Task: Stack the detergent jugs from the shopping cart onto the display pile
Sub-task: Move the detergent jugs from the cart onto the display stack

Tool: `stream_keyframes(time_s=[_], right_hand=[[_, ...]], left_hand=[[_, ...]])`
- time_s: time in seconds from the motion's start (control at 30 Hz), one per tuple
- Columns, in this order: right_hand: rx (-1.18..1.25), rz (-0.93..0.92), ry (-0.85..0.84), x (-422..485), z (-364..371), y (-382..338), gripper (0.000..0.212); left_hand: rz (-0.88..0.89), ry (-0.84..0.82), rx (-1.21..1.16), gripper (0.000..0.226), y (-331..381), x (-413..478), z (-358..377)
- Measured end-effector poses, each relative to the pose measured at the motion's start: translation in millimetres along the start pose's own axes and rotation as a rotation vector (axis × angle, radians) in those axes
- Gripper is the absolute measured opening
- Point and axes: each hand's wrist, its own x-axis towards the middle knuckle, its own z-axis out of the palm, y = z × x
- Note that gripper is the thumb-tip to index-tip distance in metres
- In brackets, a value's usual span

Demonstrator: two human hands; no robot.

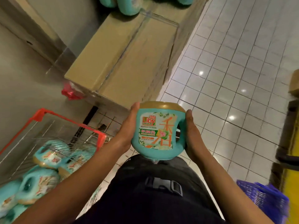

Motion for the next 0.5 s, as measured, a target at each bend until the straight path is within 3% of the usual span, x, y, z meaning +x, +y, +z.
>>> stream_keyframes(time_s=[0.27, 0.5], right_hand=[[-0.010, -0.012, -0.103, 56, -92, -51, 0.069], [-0.029, -0.037, -0.170, 121, -104, -104, 0.077]], left_hand=[[0.061, -0.021, 0.026, 0.080, 44, 51, 77], [0.061, 0.041, -0.001, 0.080, 92, 103, 94]])
